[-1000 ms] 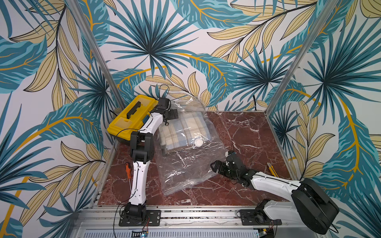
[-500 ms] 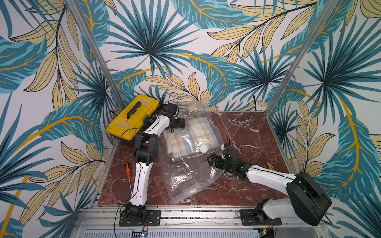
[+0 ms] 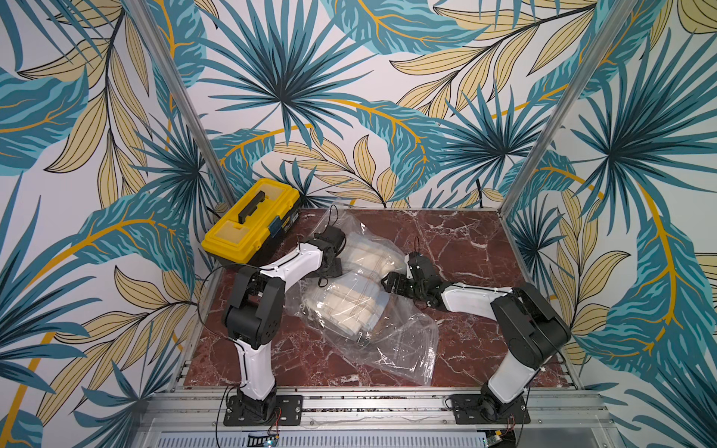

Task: Take the blanket out of the vacuum bag
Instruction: Adjust the vacuum bag at the center of the board.

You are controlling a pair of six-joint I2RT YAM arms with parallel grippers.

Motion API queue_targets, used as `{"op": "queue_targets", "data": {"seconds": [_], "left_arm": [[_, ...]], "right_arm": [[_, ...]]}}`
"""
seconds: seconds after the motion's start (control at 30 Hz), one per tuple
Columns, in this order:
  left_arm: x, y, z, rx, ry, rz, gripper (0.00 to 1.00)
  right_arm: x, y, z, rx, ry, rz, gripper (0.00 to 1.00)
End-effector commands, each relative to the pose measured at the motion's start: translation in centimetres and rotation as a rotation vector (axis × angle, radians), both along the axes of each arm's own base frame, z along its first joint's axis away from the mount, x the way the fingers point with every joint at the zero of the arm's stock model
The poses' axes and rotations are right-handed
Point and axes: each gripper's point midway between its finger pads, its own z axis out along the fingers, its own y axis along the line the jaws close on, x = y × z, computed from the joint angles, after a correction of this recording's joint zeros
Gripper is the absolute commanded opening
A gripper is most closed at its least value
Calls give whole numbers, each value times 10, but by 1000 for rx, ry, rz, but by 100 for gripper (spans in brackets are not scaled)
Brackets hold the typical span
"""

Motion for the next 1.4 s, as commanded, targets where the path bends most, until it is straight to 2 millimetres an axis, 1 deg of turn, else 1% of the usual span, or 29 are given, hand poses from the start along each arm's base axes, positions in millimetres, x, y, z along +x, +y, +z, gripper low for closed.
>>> {"op": "queue_targets", "data": {"seconds": [0.0,0.03,0.1,0.17,0.23,0.33,0.43,0.5,0.53,0.63,0.73,0.77,0.83,0.87,0.9,0.97,1.1,1.13,1.2,1.27,1.3,1.37], "left_arm": [[-53,13,-28,112,194,3,100],[-51,16,-28,115,190,15,100],[-44,19,-26,115,175,38,100],[-35,22,-20,129,146,50,100],[-25,27,-9,149,111,64,100],[-11,34,15,188,46,85,100],[-5,33,46,197,-25,82,100],[-7,28,69,195,-73,63,100],[-12,24,81,195,-96,48,100],[-27,5,109,162,-160,-24,100],[-44,-15,129,91,-198,-88,100],[-49,-18,135,81,-210,-95,100],[-58,-23,145,65,-219,-123,100],[-63,-28,147,55,-213,-148,100],[-69,-34,149,41,-206,-182,100],[-80,-44,151,29,-196,-236,100],[-106,-82,148,-33,-170,-398,99],[-113,-95,145,-54,-167,-453,98],[-124,-116,139,-86,-170,-540,98],[-135,-137,131,-121,-174,-619,98],[-140,-146,127,-135,-173,-648,98],[-149,-168,124,-177,-185,-720,97]], "right_arm": [[8,33,-18,96,58,73,100],[13,42,-16,124,57,90,100],[22,54,-11,156,48,106,99],[26,59,-6,161,34,110,100],[27,60,-3,160,22,106,100],[24,64,1,181,14,102,100],[15,67,0,170,27,104,99],[7,64,2,156,28,92,99],[3,63,6,157,19,86,99],[-9,61,14,172,3,75,99],[-13,68,25,183,-29,85,100],[-11,70,28,180,-34,94,99],[-9,67,31,114,-35,102,99],[-10,62,33,70,-38,108,100],[-9,53,39,21,-53,99,100],[-10,36,57,-69,-97,83,99],[-16,-8,99,-275,-166,25,100],[-23,-21,103,-335,-154,20,100],[-28,-42,119,-404,-176,-16,99],[-33,-61,127,-453,-184,-51,100],[-36,-73,129,-480,-178,-76,100],[-42,-97,125,-520,-151,-118,99]]}}
